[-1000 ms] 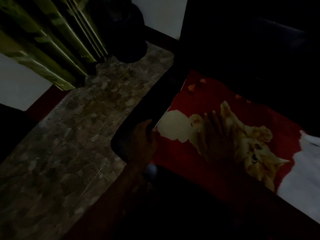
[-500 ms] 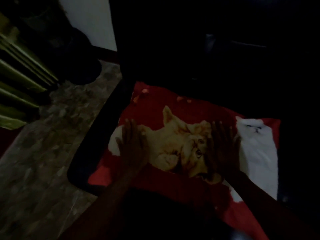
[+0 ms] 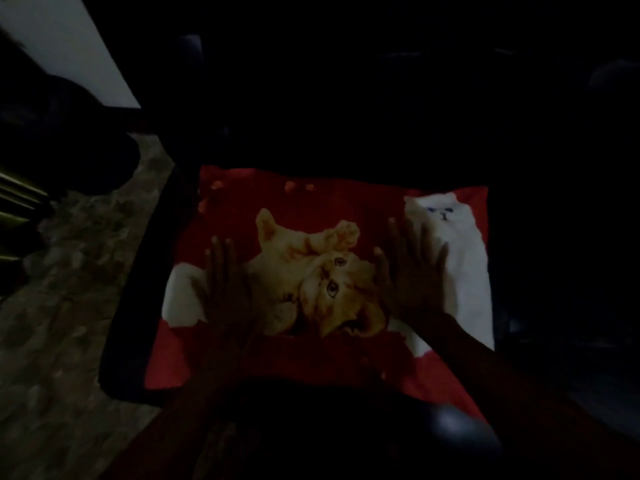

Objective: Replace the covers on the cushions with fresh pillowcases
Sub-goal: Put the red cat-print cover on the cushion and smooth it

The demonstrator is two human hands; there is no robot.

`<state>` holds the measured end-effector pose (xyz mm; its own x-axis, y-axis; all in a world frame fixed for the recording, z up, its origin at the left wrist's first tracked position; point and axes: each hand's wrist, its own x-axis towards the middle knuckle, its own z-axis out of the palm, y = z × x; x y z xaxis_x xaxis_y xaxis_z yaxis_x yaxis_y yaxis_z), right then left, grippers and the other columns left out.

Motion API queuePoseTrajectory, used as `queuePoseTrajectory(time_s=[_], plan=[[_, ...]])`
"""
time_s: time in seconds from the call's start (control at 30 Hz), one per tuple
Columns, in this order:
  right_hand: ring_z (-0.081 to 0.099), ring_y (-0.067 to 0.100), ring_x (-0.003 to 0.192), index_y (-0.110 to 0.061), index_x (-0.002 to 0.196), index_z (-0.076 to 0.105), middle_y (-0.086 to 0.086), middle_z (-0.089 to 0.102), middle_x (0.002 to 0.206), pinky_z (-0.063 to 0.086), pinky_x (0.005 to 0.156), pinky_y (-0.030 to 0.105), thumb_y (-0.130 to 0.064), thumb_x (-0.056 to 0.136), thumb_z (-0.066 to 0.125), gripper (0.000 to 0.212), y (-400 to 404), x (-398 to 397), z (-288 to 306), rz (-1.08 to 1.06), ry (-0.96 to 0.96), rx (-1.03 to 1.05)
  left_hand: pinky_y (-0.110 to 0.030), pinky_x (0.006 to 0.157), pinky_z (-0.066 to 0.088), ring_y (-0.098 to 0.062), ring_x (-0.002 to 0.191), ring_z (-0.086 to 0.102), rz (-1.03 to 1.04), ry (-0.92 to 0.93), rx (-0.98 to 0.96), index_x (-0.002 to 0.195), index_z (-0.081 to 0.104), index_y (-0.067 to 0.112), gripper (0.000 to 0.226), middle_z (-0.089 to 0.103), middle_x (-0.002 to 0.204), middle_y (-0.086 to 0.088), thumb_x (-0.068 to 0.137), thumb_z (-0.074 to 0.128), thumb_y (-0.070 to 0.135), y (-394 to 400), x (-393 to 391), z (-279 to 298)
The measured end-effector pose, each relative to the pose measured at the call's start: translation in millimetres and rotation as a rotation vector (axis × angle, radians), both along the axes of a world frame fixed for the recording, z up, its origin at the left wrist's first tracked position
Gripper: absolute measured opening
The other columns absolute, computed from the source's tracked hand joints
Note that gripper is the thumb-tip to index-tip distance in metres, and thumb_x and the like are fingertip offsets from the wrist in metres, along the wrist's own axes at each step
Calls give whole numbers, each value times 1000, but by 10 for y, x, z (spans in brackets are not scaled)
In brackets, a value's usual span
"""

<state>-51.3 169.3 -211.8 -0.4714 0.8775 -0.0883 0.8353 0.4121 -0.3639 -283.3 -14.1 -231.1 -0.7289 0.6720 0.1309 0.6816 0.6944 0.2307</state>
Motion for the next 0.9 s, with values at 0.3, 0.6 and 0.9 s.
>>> queuePoseTrajectory(time_s=[0.3,0.6,0.9], plan=[[12,24,156,-29,160,26,-1,14,169,13,119,67,-49,106,23,57,-477,1168,-200,15,-195,163,-56,122,11,-24,152,21,-125,-41,53,157,28,16,58,25,164,-7,104,27,40,-64,101,-59],[5,27,157,-28,161,22,1,10,170,2,120,68,-44,102,40,64,-1034,695,-221,-83,-30,118,-58,117,25,-21,151,23,156,70,231,159,21,16,53,27,163,-7,109,35,28,-620,458,-141],[11,26,156,-30,159,28,2,16,169,6,118,71,-44,107,31,54,-690,1110,-360,32,-101,177,-59,120,17,-24,151,25,-87,-23,195,155,33,15,52,29,162,-9,107,39,31,-833,-60,-176]])
